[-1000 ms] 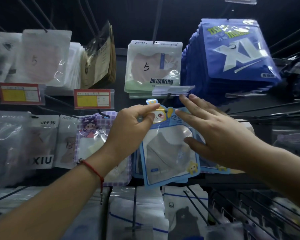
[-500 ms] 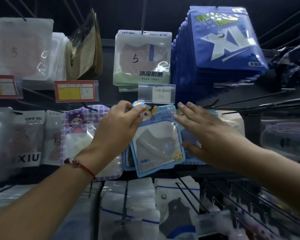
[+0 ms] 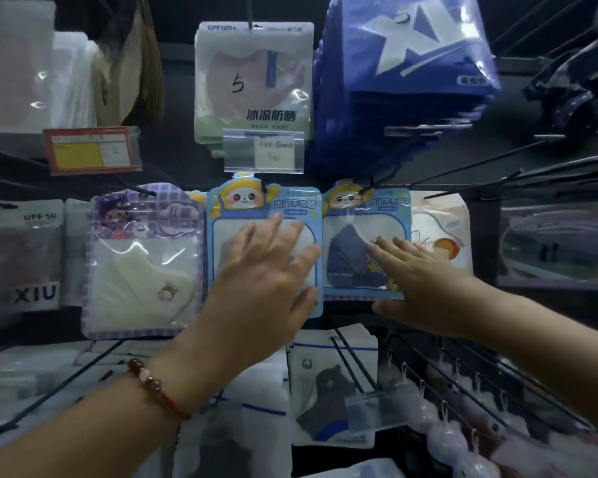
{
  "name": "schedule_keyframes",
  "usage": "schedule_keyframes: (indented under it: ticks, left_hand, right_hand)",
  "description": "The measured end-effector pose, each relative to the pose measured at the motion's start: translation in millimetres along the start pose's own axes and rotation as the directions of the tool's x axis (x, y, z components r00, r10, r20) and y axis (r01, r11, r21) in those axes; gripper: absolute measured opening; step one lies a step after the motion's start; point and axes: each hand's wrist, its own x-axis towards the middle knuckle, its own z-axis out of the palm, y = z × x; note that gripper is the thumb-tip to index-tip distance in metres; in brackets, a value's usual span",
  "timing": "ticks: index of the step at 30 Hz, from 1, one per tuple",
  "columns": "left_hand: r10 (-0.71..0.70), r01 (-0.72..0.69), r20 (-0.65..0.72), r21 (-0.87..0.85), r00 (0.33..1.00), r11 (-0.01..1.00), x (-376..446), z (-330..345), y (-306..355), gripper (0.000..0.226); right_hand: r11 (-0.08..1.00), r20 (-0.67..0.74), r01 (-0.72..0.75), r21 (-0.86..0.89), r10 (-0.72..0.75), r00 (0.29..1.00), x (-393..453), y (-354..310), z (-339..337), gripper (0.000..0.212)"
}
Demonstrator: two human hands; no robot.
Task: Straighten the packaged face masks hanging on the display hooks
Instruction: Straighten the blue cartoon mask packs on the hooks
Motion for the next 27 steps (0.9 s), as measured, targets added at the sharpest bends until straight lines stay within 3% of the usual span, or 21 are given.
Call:
schedule_keyframes:
  ticks: [4,7,10,14,17,20,24,27]
  left_hand:
    - [0.208,-0.206,0.055,-0.044,0.977,0.978,19,11,30,0.050]
    - [0.233,-0.220,0.146,-0.094,0.962,0.971,34,24,53,0.049]
    - [0.062,-0.035,0.272,-0.103,0.960,0.994,47,38,67,0.056]
    - [-0.206,0.263,0.293,-0.170,0.934,0.950,61,55,69,0.064]
    - [-0.401,0.485,0.288,-0.351,0.870,0.801,70,64,68,0.067]
    - [-0.542,0.567,0.208,-0.490,0.814,0.662,77,69,67,0.071]
    - [-0.666,0.705,0.332,-0.570,0.668,0.422,85,74,62,0.082]
    - [-0.689,0.758,0.432,-0.595,0.582,0.268,90,74,64,0.076]
  right_hand:
    - [1.000,0.004,-0.029,0.012,0.029,1.000,2,16,14,0.087]
    - [0.999,-0.036,-0.037,0.039,0.038,0.999,3,28,23,0.082]
    - [0.992,-0.081,-0.040,0.121,0.050,0.995,5,41,28,0.078]
    - [0.945,-0.136,-0.083,0.316,0.132,0.982,14,55,35,0.080]
    - [0.845,-0.143,-0.101,0.526,0.205,0.968,25,60,40,0.082]
    - [0.687,-0.158,-0.081,0.722,0.278,0.948,36,61,43,0.079]
    - [0.463,-0.104,-0.065,0.884,0.331,0.938,50,63,50,0.067]
    - [0.329,-0.038,-0.083,0.941,0.346,0.938,54,65,52,0.048]
